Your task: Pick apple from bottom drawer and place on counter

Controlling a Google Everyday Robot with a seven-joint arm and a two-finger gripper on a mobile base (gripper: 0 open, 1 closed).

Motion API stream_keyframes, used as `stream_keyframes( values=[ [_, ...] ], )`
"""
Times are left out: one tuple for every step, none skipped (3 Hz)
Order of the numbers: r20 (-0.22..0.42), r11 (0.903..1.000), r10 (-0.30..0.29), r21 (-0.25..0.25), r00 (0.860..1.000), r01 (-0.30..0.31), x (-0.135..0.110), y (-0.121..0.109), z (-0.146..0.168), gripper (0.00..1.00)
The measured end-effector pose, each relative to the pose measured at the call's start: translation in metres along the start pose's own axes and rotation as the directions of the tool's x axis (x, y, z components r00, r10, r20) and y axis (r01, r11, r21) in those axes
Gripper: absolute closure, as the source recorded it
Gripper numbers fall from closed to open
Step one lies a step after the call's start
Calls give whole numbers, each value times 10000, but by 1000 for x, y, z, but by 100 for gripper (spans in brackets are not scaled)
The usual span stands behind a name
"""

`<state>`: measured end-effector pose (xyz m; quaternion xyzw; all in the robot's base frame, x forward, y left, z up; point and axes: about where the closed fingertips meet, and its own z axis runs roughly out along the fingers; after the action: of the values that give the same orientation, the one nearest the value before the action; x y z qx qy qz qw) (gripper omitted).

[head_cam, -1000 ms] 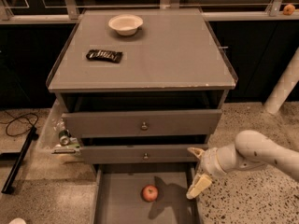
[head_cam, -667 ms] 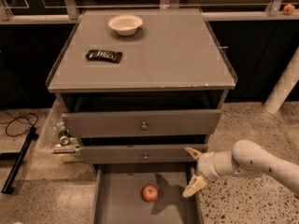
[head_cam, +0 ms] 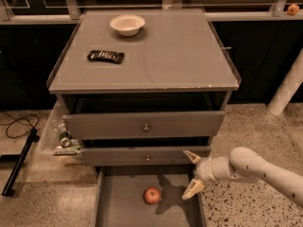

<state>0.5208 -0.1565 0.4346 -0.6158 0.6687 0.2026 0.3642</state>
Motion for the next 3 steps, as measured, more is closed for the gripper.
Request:
stream_keyframes(
  values=[
    [-71,9999,159,-2,9998,-159,7,14,3,0],
    [-167,9979,645,-19,9978,-646,24,32,24,0],
    [-78,9948,1017,-82,9948,-1017,50,43,59,0]
  ],
)
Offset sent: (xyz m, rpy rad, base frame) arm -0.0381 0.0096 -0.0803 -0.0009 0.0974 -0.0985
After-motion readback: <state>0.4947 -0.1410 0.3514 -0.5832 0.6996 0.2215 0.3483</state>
